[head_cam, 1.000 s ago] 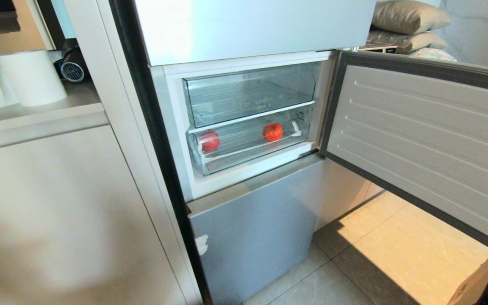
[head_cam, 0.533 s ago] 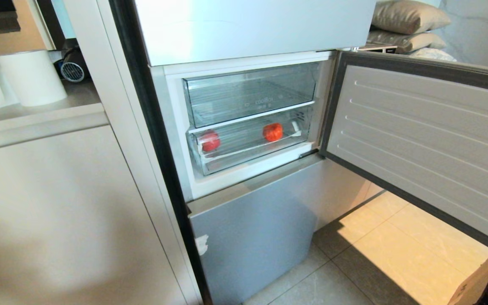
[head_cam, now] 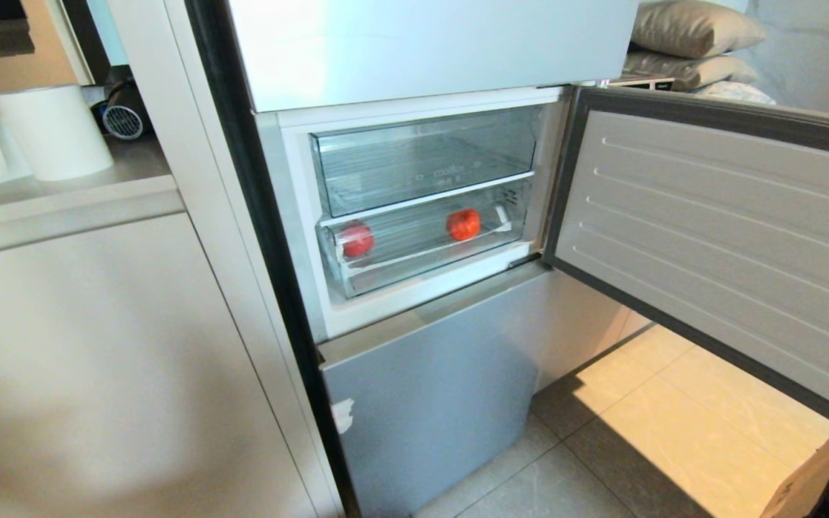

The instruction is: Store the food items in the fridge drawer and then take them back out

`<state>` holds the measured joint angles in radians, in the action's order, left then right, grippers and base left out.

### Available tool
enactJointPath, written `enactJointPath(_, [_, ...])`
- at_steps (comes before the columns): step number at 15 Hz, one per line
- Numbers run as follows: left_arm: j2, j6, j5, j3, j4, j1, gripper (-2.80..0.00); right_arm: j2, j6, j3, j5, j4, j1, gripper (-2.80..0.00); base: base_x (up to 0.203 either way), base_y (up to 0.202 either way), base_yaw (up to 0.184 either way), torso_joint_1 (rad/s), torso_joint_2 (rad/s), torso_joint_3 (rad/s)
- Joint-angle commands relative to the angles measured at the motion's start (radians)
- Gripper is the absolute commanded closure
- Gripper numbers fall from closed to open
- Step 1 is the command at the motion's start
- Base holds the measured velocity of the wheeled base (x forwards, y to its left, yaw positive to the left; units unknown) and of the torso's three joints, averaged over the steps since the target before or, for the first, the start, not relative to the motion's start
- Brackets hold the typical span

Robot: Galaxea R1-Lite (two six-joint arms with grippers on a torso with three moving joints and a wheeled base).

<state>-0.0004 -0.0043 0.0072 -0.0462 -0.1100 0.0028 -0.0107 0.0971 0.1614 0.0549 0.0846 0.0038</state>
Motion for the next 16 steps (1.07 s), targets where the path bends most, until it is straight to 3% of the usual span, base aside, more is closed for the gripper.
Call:
enactJointPath(1, [0.002,0.000,0.000,0.000,0.000,0.000,0.00,-0.073,0.054,0.126,0.014,-0.011,-0.003,0.00,0.000,0.000,0.000,0.000,0.00,0.000])
enactJointPath(3, [0.002,0.000,0.001,0.000,-0.001,0.000,0.00,-0.271,0.216,0.282,0.060,-0.054,-0.027,0.00,0.000,0.000,0.000,0.000,0.00,0.000])
enactJointPath(5, [0.002,0.000,0.000,0.000,0.000,0.000,0.00,-0.514,0.402,0.401,0.091,-0.166,-0.142,0.00,0.000,0.000,0.000,0.000,0.00,0.000])
enactJointPath(7, [0.002,0.000,0.002,0.000,0.000,0.000,0.00,-0.680,0.528,0.447,0.056,-0.334,-0.419,0.00,0.000,0.000,0.000,0.000,0.00,0.000])
enactJointPath(10, [0.002,0.000,0.001,0.000,0.000,0.000,0.00,-0.817,0.694,0.476,-0.124,-0.543,-0.895,0.00,0.000,0.000,0.000,0.000,0.00,0.000])
enactJointPath(12, [0.002,0.000,0.000,0.000,0.000,0.000,0.00,-0.882,0.789,0.486,-0.251,-0.650,-1.130,0.00,0.000,0.000,0.000,0.000,0.00,0.000])
enactJointPath(14, [0.002,0.000,0.000,0.000,0.000,0.000,0.00,-0.935,0.856,0.463,-0.344,-0.806,-1.249,0.00,0.000,0.000,0.000,0.000,0.00,0.000])
enactJointPath(16, [0.002,0.000,0.001,0.000,-0.002,0.000,0.00,-0.989,0.873,0.444,-0.363,-0.884,-1.285,0.00,0.000,0.000,0.000,0.000,0.00,0.000])
